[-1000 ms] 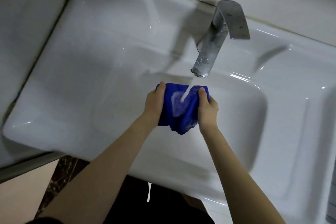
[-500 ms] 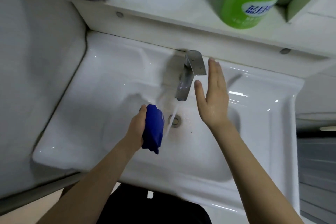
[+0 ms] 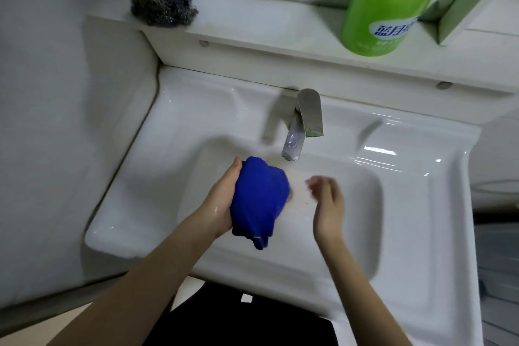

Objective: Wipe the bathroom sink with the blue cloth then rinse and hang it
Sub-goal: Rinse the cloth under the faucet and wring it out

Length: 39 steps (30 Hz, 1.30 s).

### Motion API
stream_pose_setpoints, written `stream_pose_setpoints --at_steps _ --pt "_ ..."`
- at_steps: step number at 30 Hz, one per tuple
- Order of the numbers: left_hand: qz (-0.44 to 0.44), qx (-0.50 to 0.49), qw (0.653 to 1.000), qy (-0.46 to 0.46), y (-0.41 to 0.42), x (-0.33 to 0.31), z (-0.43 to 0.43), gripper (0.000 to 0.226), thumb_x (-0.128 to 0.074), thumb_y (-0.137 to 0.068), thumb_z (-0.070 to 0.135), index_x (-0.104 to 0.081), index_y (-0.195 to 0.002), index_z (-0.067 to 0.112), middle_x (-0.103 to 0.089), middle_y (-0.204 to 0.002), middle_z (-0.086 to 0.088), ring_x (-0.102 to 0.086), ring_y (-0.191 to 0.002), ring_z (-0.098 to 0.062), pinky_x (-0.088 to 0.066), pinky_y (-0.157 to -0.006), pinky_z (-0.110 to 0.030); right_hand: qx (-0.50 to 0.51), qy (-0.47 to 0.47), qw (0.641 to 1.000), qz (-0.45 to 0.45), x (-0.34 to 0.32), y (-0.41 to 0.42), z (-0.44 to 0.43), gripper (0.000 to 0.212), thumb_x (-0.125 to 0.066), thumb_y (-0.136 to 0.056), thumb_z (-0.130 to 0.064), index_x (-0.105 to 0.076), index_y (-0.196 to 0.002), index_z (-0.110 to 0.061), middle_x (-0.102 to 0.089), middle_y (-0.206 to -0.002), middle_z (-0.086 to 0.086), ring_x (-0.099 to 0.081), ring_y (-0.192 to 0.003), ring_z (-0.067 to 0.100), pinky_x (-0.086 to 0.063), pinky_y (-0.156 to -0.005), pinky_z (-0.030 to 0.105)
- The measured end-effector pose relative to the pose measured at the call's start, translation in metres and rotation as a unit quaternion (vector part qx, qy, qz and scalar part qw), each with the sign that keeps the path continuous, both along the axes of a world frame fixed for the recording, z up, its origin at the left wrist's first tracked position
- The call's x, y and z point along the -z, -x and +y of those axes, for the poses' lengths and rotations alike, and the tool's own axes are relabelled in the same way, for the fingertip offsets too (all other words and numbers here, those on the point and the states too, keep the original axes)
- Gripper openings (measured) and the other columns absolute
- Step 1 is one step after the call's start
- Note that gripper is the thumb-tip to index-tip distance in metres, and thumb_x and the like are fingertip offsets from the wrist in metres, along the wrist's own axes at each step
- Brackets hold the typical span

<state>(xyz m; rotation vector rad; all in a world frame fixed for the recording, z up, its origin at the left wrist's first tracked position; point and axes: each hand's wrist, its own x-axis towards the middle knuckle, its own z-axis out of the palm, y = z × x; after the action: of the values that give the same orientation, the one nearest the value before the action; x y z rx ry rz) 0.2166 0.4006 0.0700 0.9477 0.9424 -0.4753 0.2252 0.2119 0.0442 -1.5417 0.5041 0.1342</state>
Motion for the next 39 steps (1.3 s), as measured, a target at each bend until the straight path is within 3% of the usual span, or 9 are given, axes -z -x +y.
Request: stream_pose_setpoints --at_steps 6,11,16,19,21,24,26,30,39 --pt "-0.018 0.077 0.987 -0.137 -0.007 -0.008 -0.018 0.041 -0.047 -0.093 0.062 -0.066 -0.107 0.029 -0.072 -0.107 0.003 -0.068 -0.099 -0.022 -0.056 -0.086 -0.039 -0.045 -0.459 0.834 0.304 0.027 0.028 0.022 0.058 -0.057 -0.086 -0.064 -0.07 -0.117 -0.017 -0.07 -0.122 0.011 -0.066 -0.109 0.041 -0.054 -0.085 0.058" --pt "-0.107 0.17 0.931 -0.304 -0.005 -0.005 -0.021 0.036 -0.044 -0.095 0.056 -0.064 -0.095 0.025 -0.065 -0.091 0.01 -0.062 -0.088 -0.012 -0.044 -0.067 -0.024 -0.143 -0.375 0.89 0.217 0.032 0.028 0.016 0.06 -0.066 -0.086 -0.054 -0.054 -0.136 -0.023 -0.063 -0.132 0.008 -0.06 -0.119 0.036 -0.051 -0.093 0.059" --pt "-0.098 0.276 0.936 -0.194 0.002 -0.014 -0.041 0.059 -0.034 -0.089 0.062 -0.055 -0.121 0.016 -0.064 -0.116 -0.005 -0.062 -0.108 -0.021 -0.049 -0.097 -0.039 -0.279 -0.258 0.917 0.124 0.015 0.02 0.022 0.054 -0.078 -0.079 -0.036 -0.059 -0.123 -0.012 -0.07 -0.112 0.017 -0.069 -0.098 0.036 -0.057 -0.078 0.047" --pt "-0.147 0.298 0.928 -0.167 0.004 -0.024 -0.03 0.029 -0.047 -0.099 0.038 -0.065 -0.111 0.018 -0.069 -0.11 -0.005 -0.066 -0.098 -0.014 -0.055 -0.083 -0.025 -0.271 -0.271 0.916 0.122 0.013 0.019 0.024 0.044 -0.072 -0.083 -0.022 -0.059 -0.12 -0.003 -0.067 -0.1 0.019 -0.066 -0.085 0.03 -0.054 -0.067 0.04" --pt "-0.291 0.322 0.856 -0.28 0.005 -0.029 -0.001 0.03 -0.054 -0.087 0.019 -0.066 -0.114 0.027 -0.067 -0.113 0.004 -0.064 -0.099 -0.009 -0.054 -0.084 -0.028 -0.273 -0.292 0.902 0.161 0.01 0.015 0.018 0.049 -0.074 -0.078 -0.025 -0.058 -0.118 -0.001 -0.066 -0.098 0.016 -0.063 -0.074 0.022 -0.051 -0.059 0.031" --pt "-0.41 0.498 0.535 -0.546 0.004 -0.024 0.03 0.092 -0.06 -0.07 0.007 -0.031 -0.146 0.049 -0.031 -0.152 0.015 -0.034 -0.136 -0.012 -0.037 -0.106 -0.026 -0.323 -0.319 0.86 0.232 0.006 0.004 0.001 0.057 -0.079 -0.065 -0.033 -0.058 -0.111 -0.008 -0.066 -0.09 0.008 -0.057 -0.065 0.016 -0.045 -0.057 0.027" --pt "-0.439 0.566 0.427 -0.552 0.001 -0.018 0.028 0.113 -0.073 -0.068 0.008 -0.012 -0.151 0.052 -0.004 -0.163 0.01 -0.012 -0.149 -0.022 -0.023 -0.114 -0.031 -0.386 -0.352 0.814 0.253 0.001 -0.005 -0.004 0.057 -0.082 -0.062 -0.031 -0.059 -0.109 -0.01 -0.066 -0.088 0.003 -0.054 -0.063 0.014 -0.045 -0.058 0.024" --pt "-0.553 0.559 0.415 -0.458 -0.011 -0.005 0.006 0.07 -0.063 -0.084 0.028 -0.037 -0.149 0.035 -0.024 -0.158 -0.008 -0.033 -0.141 -0.026 -0.04 -0.109 -0.031 -0.546 -0.363 0.697 0.29 -0.012 -0.022 -0.001 0.052 -0.077 -0.062 -0.025 -0.051 -0.104 -0.007 -0.062 -0.077 -0.002 -0.053 -0.058 0.009 -0.044 -0.049 0.018" --pt "-0.498 0.573 0.324 -0.565 -0.01 0.017 0.003 0.048 -0.077 -0.069 0.005 -0.064 -0.114 0.008 -0.066 -0.084 -0.009 -0.064 -0.062 -0.033 -0.036 -0.047 -0.027 -0.636 0.071 0.719 0.272 -0.019 -0.032 -0.003 0.014 -0.076 -0.071 -0.035 -0.068 -0.067 -0.024 -0.065 -0.067 0.0 -0.053 -0.049 0.017 -0.036 -0.043 0.018"
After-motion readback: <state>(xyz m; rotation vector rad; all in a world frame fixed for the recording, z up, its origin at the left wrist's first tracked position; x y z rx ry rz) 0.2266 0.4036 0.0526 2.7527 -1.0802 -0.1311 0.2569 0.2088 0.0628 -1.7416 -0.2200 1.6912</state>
